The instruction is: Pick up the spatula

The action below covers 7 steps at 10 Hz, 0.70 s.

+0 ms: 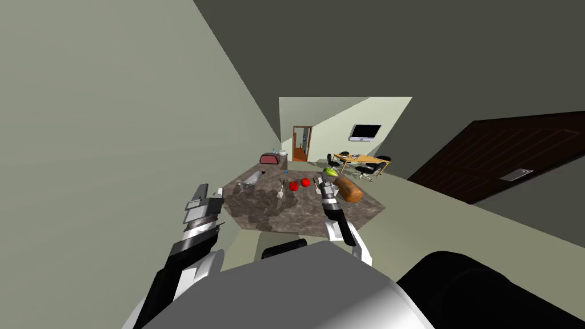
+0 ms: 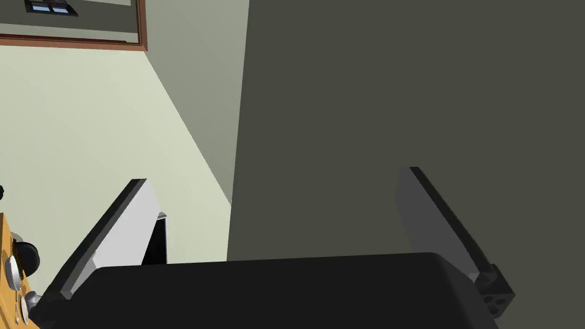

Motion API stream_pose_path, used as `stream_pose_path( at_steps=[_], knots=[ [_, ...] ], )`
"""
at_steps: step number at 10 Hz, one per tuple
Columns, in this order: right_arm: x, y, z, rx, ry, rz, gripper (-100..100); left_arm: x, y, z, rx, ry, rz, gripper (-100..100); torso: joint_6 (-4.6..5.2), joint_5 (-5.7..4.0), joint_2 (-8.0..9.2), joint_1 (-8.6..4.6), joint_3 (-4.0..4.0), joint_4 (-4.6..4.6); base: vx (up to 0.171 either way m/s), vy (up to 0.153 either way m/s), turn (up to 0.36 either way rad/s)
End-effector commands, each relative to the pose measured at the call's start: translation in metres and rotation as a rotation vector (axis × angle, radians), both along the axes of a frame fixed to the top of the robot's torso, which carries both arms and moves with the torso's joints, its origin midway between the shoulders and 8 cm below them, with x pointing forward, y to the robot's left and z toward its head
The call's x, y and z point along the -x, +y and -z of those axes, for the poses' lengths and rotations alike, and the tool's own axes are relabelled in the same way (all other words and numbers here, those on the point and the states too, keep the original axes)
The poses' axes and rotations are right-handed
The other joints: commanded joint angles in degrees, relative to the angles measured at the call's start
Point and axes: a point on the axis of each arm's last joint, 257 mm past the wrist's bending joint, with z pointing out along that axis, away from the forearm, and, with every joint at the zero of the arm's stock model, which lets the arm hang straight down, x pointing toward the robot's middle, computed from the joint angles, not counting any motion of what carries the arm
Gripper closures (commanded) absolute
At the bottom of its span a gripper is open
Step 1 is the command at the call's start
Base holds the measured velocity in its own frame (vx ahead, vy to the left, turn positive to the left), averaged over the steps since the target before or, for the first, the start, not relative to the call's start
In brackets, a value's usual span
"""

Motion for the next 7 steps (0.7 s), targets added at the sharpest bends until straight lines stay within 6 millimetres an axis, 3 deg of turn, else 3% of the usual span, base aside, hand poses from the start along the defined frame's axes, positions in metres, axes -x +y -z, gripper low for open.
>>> stream_pose_path(
  at_steps=[1, 4, 5, 7],
  knots=[
    [-0.002, 0.008, 0.015, 0.060, 0.047, -0.018, -100, 0.000, 0.000, 0.000, 0.000, 0.000, 0.000, 0, 0.00, 0.00, 0.00, 0.00, 0.00, 0.00, -0.105, -0.033, 0.094],
    [-0.004, 0.020, 0.054, 0.185, 0.160, -0.049, -100, 0.000, 0.000, 0.000, 0.000, 0.000, 0.000, 0, -0.01, -0.08, 0.80, -0.39, 0.46, 0.18, -0.222, -0.085, 0.135],
    [-0.004, 0.020, 0.055, 0.195, 0.162, -0.054, -100, 0.000, 0.000, 0.000, 0.000, 0.000, 0.000, 0, 0.00, -0.09, 0.90, -0.37, 0.52, 0.20, -0.180, -0.051, 0.038],
    [-0.002, 0.027, 0.094, 0.305, 0.265, -0.075, -100, 0.000, 0.000, 0.000, 0.000, 0.000, 0.000, 0, -0.01, -0.06, 0.67, -0.28, 0.39, 0.15, -0.195, -0.060, 0.156]
  ],
)
